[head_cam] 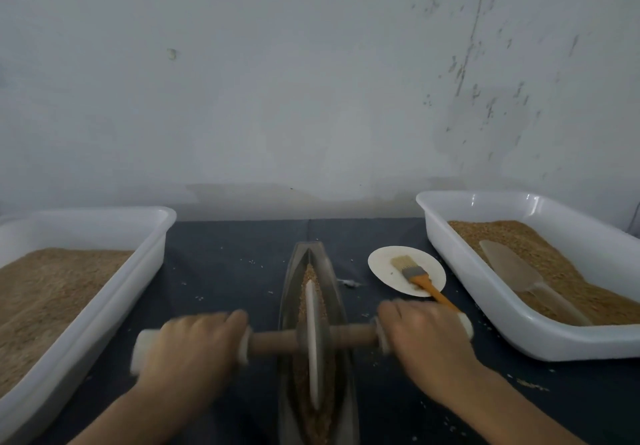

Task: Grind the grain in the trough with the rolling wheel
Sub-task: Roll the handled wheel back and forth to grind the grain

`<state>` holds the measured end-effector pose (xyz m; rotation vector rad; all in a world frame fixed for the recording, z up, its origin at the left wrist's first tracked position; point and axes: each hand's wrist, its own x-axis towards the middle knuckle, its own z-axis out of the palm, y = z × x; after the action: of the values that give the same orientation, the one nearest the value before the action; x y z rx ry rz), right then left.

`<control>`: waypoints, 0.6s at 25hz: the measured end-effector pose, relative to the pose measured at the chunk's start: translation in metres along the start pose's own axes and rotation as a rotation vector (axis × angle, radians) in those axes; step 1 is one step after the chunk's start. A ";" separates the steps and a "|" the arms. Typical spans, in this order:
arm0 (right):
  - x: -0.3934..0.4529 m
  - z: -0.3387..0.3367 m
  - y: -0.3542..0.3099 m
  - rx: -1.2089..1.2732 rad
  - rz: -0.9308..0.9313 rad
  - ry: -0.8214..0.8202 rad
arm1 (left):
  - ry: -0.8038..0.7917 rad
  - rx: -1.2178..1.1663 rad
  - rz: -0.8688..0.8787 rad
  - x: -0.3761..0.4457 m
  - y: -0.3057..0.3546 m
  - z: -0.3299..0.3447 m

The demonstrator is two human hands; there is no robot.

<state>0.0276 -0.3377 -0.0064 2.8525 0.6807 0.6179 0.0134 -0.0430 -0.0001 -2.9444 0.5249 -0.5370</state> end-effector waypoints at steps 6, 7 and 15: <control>0.079 0.016 0.013 -0.105 0.167 -0.041 | 0.002 0.077 -0.190 0.075 -0.015 0.025; 0.071 0.015 0.012 -0.082 0.170 -0.063 | -0.002 0.070 -0.193 0.072 -0.014 0.021; -0.025 -0.015 -0.006 0.028 -0.108 0.100 | 0.164 -0.109 0.083 -0.021 0.001 -0.006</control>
<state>-0.0014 -0.3434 -0.0033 2.8028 0.8587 0.7440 -0.0075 -0.0363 -0.0016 -2.9800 0.7117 -0.7686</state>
